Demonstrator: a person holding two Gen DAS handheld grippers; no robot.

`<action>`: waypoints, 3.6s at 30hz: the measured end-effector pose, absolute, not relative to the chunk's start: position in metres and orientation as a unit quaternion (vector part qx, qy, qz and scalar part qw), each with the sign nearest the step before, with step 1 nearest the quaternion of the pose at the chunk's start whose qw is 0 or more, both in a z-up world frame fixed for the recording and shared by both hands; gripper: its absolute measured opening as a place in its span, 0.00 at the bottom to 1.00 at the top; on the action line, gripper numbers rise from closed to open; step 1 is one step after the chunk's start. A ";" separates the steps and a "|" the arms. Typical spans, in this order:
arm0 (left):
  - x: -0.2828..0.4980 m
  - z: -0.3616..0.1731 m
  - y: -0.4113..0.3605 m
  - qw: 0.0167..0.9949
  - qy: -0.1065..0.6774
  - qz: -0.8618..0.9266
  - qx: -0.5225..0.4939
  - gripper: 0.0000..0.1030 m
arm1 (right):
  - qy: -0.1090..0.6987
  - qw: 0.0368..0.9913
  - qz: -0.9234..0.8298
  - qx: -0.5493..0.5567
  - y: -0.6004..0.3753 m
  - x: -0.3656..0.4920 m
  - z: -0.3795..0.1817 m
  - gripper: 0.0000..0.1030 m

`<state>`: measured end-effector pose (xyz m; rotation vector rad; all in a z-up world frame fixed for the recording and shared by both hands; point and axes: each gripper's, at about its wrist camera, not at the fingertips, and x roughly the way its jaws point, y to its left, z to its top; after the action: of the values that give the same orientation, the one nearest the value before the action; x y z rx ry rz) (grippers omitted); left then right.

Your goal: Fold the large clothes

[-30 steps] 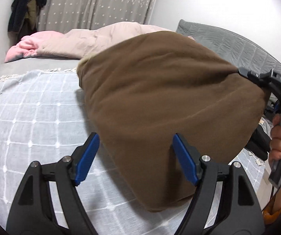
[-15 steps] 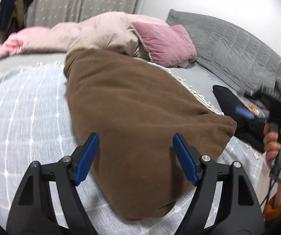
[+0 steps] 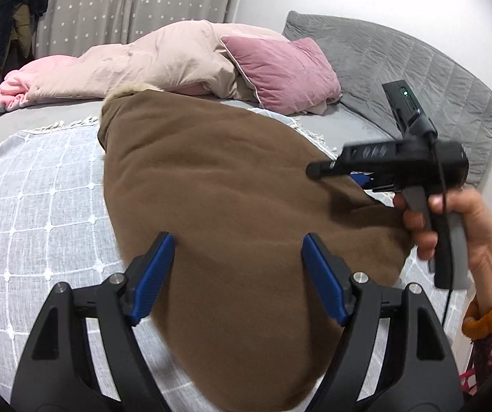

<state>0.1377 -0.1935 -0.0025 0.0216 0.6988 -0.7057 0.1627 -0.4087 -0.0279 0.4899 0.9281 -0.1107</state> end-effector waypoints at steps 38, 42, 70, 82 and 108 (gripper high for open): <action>0.265 -0.109 -0.138 0.677 0.530 -0.339 -0.383 0.86 | 0.481 0.728 0.127 0.472 -0.497 0.197 -0.117 0.83; 0.260 -0.097 -0.135 0.690 0.525 -0.335 -0.369 0.61 | 0.462 0.734 0.139 0.479 -0.487 0.190 -0.116 0.51; 0.261 -0.097 0.016 0.712 0.543 -0.273 -0.352 0.74 | 0.486 0.713 0.173 0.476 -0.318 0.244 -0.124 0.78; 0.245 0.028 0.126 0.831 0.412 -0.251 -0.276 0.56 | 0.386 0.754 0.340 0.408 -0.191 0.311 -0.021 0.56; 0.140 0.003 0.078 0.897 0.428 -0.093 0.051 0.69 | 0.481 0.869 0.083 0.075 -0.102 0.220 -0.029 0.58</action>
<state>0.1400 0.0778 0.0032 0.1062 0.8870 -0.1932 0.2205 -0.1019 -0.0286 0.1561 1.0070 0.1728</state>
